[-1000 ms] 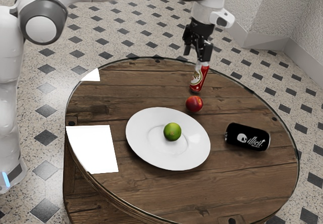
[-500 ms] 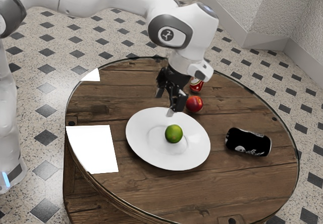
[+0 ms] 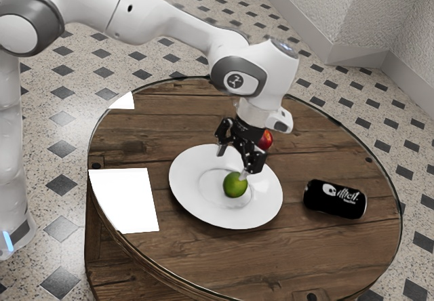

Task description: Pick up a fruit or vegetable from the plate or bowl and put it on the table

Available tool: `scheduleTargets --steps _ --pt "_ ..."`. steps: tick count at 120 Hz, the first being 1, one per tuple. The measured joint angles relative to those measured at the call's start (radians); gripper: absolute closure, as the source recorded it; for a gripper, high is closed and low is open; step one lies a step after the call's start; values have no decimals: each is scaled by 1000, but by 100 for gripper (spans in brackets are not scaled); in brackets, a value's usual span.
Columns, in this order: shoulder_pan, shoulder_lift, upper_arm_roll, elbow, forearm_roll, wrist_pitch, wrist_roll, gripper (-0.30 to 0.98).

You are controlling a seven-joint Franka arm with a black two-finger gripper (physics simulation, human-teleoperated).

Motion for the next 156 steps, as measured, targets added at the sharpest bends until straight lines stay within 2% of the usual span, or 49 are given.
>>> scheduleTargets --steps 58,82,102,156 --pt "-28 11 -18 -69 -11 116 -93 0" --pt "-19 57 -18 -58 -4 134 -109 0" --pt "-20 73 -20 -14 12 138 -115 0" --pt "-20 106 -19 -18 44 158 -119 0"
